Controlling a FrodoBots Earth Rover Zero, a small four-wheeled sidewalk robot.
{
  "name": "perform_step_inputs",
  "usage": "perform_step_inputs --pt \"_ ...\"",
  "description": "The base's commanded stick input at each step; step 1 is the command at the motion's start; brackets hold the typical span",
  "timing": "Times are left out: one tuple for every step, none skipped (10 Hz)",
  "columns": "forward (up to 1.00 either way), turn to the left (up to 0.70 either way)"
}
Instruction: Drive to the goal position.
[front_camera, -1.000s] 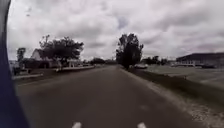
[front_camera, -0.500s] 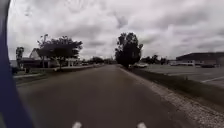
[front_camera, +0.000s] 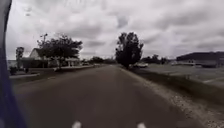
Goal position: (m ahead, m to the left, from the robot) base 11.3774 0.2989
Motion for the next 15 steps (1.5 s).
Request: perform_step_inputs --pt "0.60 0.00" --pt "0.60 0.00" --pt "0.60 0.00" --pt "0.60 0.00" --pt "0.60 0.00" --pt "0.60 0.00" --pt "0.60 0.00" --pt "0.60 0.00" --pt "0.60 0.00" --pt "0.60 0.00" --pt "0.60 0.00" --pt "0.60 0.00" --pt "0.60 0.00" --pt "0.60 0.00" --pt "0.60 0.00"
